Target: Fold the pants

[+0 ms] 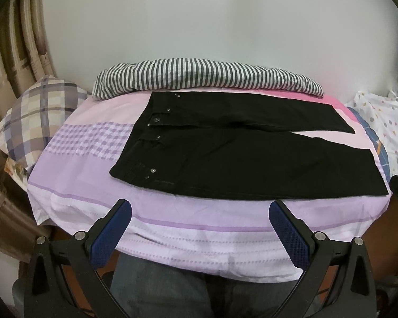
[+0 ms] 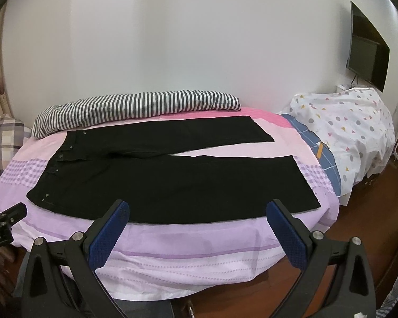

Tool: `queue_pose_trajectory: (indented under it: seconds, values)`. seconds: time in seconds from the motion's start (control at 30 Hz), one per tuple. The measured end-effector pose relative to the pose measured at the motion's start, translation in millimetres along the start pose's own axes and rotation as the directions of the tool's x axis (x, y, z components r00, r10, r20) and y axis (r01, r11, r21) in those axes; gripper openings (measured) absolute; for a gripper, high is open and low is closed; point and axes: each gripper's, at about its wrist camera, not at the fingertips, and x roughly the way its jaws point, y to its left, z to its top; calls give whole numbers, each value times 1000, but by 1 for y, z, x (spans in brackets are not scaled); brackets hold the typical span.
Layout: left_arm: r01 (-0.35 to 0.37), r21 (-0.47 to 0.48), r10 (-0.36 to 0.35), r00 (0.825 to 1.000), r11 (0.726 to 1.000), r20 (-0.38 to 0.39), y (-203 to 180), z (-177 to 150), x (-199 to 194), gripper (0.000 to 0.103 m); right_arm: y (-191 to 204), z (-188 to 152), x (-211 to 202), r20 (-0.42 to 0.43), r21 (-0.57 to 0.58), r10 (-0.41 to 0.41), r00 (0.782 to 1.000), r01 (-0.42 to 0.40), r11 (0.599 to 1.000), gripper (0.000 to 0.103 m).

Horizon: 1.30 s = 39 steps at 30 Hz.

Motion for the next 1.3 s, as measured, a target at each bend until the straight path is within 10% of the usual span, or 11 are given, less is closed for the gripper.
queue_pose_trajectory:
  seconds: [1.3]
  values:
    - [71,24,-72,997,997,30,-5,-4,0,103,7,-2,4,11,-2,-1,1000,1,1000,102]
